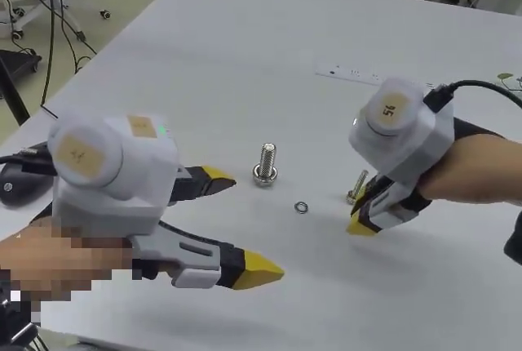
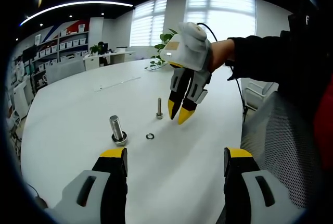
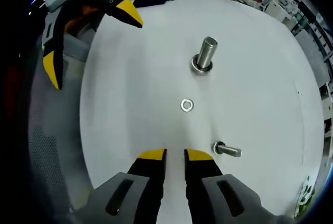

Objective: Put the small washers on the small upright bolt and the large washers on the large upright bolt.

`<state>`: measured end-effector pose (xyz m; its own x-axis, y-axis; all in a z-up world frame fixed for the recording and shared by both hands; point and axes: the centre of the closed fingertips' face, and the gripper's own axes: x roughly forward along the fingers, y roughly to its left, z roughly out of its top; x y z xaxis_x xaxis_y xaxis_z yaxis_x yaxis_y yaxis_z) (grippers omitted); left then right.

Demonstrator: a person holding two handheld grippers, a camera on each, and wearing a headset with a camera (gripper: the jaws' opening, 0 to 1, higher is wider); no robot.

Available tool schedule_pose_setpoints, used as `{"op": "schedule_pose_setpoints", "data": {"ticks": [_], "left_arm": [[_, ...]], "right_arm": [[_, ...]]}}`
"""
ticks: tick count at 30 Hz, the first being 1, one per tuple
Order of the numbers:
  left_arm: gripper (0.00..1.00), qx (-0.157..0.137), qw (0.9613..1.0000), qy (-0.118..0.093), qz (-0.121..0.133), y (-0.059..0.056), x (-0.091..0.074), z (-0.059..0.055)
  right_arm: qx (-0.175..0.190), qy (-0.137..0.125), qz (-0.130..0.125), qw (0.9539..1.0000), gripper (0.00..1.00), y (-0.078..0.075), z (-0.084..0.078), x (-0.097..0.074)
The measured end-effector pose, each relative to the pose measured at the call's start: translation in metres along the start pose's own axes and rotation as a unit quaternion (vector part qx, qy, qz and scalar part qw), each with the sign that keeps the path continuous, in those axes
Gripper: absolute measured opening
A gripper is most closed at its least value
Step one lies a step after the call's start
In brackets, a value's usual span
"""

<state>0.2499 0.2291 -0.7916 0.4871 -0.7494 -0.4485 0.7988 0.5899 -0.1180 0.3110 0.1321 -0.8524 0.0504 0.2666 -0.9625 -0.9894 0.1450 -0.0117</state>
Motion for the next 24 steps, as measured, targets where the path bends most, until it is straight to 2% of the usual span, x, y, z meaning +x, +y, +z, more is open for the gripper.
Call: {"op": "schedule_pose_setpoints", "data": {"ticks": [10, 19, 24], "left_arm": [[0.75, 0.000, 1.0000, 0.001, 0.000, 0.001, 0.000, 0.000], [0.75, -0.001, 1.0000, 0.000, -0.001, 0.003, 0.001, 0.001], [0.75, -0.002, 1.0000, 0.000, 0.000, 0.004, 0.001, 0.001]], "right_arm": [[-0.018, -0.009, 0.002, 0.9998, 0.15, -0.003, 0.025, 0.008], [-0.025, -0.009, 0.005, 0.9996, 0.16, -0.007, 0.038, 0.018], [-0.029, -0.004, 0.000, 0.9996, 0.17, -0.016, 0.041, 0.023]]}}
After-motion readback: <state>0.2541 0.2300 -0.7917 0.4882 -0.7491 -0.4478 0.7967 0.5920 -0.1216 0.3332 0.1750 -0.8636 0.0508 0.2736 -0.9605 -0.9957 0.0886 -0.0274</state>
